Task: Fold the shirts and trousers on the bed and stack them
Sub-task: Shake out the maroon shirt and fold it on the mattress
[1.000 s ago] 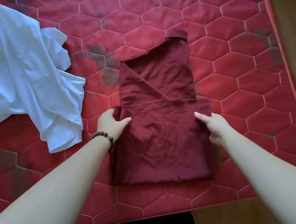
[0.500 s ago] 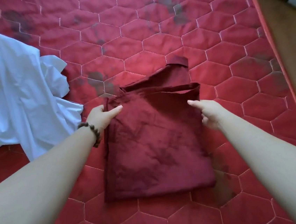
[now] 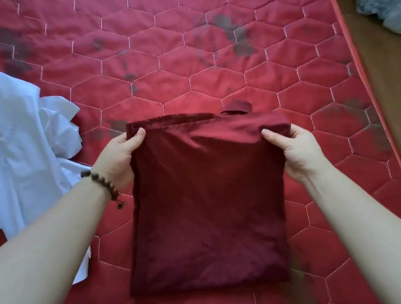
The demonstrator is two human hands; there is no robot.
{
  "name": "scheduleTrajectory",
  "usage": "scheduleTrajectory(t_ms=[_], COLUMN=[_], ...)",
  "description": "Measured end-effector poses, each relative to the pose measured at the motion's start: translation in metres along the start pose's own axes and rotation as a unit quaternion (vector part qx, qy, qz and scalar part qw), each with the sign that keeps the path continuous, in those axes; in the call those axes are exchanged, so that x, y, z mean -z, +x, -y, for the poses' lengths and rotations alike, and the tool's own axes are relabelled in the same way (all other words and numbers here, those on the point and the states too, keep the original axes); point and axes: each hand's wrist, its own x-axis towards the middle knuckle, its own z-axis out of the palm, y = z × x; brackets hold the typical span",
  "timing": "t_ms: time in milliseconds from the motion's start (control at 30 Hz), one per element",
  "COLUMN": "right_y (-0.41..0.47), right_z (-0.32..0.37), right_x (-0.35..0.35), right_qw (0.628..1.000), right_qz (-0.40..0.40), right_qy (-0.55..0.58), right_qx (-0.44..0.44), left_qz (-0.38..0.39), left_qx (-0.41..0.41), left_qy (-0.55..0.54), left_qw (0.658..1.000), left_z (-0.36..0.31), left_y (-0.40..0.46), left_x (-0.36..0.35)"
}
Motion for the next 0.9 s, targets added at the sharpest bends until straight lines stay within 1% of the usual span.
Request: scheduleTrajectory(t_ms=[33,67,100,133,200,233,333,367,400,433,467,500,533,567,600,633,667,700,733,767,833,900], right_y=[0.01,0.019,0.027,0.034,0.044,0.049,0.06,0.061,0.061,0.06,0.058,0.054,0.045,0.037,0.03,0.024,0.02,0.018,0.019,0.024,0.036,0.045], right_z=[0.005,0.005,0.001,-0.004,-0.017,-0.021,-0.021,-0.021,-0.022,-0.024,-0.026,-0.027,-0.028,-0.03,-0.037,-0.047,-0.059,-0.069,-0.078,-0.084,-0.09,-0.089], right_x=[-0.001,-0.002,-0.004,-0.006,-0.008,-0.008,-0.009,-0.01,-0.011,-0.012,-0.014,-0.016,-0.021,-0.03,-0.042,-0.056,-0.068,-0.079,-0.085,-0.086,-0.077,-0.065], right_qw=[1.0,1.0,0.999,0.997,0.987,0.984,0.988,0.988,0.985,0.975,0.952,0.917,0.872,0.824,0.781,0.749,0.727,0.706,0.682,0.659,0.625,0.589], right_qz=[0.004,0.003,0.0,-0.005,-0.018,-0.03,-0.055,-0.061,-0.073,-0.098,-0.142,-0.187,-0.208,-0.194,-0.15,-0.087,-0.016,0.048,0.096,0.125,0.126,0.089], right_qy=[0.005,0.003,-0.014,-0.048,-0.131,-0.151,-0.129,-0.128,-0.147,-0.196,-0.27,-0.348,-0.416,-0.471,-0.513,-0.546,-0.575,-0.607,-0.639,-0.667,-0.704,-0.743], right_qx=[0.003,-0.009,-0.033,-0.062,-0.094,-0.091,-0.058,-0.054,-0.05,-0.039,-0.008,0.054,0.15,0.248,0.323,0.365,0.374,0.363,0.343,0.324,0.314,0.306], left_qz=[-0.01,-0.035,-0.071,-0.111,-0.179,-0.191,-0.173,-0.177,-0.193,-0.229,-0.283,-0.325,-0.338,-0.309,-0.247,-0.168,-0.093,-0.037,-0.008,-0.004,-0.027,-0.059], left_qx=[0.007,0.018,0.03,0.03,0.006,-0.007,-0.035,-0.048,-0.066,-0.089,-0.118,-0.157,-0.214,-0.275,-0.322,-0.347,-0.342,-0.314,-0.28,-0.252,-0.226,-0.216], left_qy=[-0.008,-0.002,0.029,0.087,0.207,0.223,0.158,0.184,0.253,0.337,0.409,0.466,0.512,0.555,0.593,0.627,0.67,0.716,0.754,0.779,0.799,0.807], left_qw=[1.0,0.999,0.997,0.99,0.962,0.956,0.971,0.966,0.946,0.909,0.86,0.808,0.76,0.722,0.695,0.677,0.653,0.622,0.594,0.574,0.556,0.547], left_z=[-0.001,0.002,0.008,0.014,0.023,0.024,0.019,0.019,0.018,0.019,0.019,0.019,0.019,0.024,0.034,0.049,0.063,0.077,0.089,0.098,0.104,0.104], left_y=[0.007,0.014,0.019,0.025,0.034,0.038,0.048,0.051,0.052,0.052,0.049,0.043,0.034,0.025,0.017,0.012,0.01,0.009,0.01,0.014,0.021,0.024], left_x=[0.002,0.002,0.002,0.001,0.0,0.001,0.003,0.002,0.0,-0.001,-0.003,-0.008,-0.017,-0.029,-0.042,-0.054,-0.064,-0.071,-0.073,-0.07,-0.058,-0.045])
